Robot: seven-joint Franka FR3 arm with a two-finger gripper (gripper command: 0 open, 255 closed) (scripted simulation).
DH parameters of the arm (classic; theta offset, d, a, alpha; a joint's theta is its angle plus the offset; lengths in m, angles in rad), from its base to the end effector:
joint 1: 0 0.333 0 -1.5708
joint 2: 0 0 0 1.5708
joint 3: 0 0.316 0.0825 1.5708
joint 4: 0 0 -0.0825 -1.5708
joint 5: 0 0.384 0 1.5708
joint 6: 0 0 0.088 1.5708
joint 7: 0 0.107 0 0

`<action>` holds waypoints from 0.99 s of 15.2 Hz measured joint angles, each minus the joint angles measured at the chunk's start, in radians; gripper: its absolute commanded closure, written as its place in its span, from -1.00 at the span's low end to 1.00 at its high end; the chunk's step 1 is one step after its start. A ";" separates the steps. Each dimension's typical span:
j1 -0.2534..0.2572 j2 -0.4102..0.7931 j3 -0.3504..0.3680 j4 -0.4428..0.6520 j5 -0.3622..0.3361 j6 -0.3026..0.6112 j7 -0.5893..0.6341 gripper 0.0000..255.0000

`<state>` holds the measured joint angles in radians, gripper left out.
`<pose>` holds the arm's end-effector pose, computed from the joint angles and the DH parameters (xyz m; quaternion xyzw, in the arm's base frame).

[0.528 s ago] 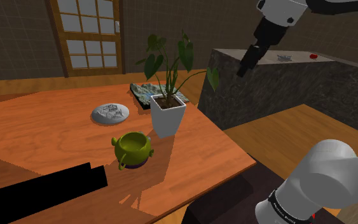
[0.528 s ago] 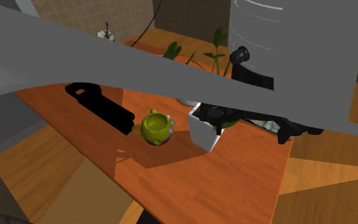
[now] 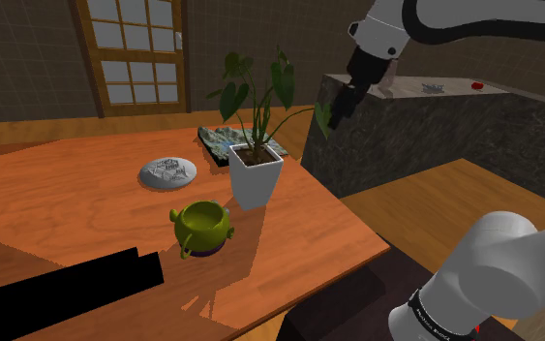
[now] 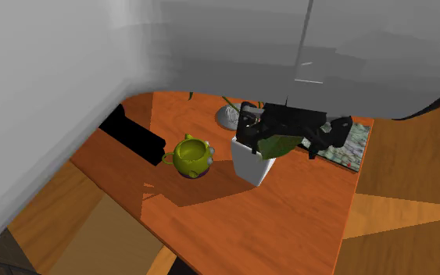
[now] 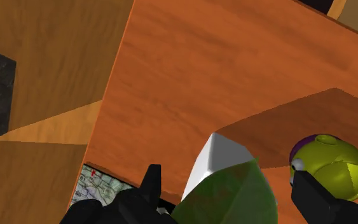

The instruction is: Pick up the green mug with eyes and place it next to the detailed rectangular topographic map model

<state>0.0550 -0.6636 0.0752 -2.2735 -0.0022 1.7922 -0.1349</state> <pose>0.3598 0.0540 0.6101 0.9876 0.1259 0.0901 0.0251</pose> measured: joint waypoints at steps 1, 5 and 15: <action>0.007 0.032 0.002 0.010 0.008 0.017 -0.006 -1.00; 0.037 0.150 0.016 0.030 0.045 0.089 -0.023 -1.00; 0.100 0.491 0.048 0.164 0.125 0.241 -0.094 -1.00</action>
<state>0.1553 -0.1729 0.1231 -2.1096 0.1223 2.0333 -0.2293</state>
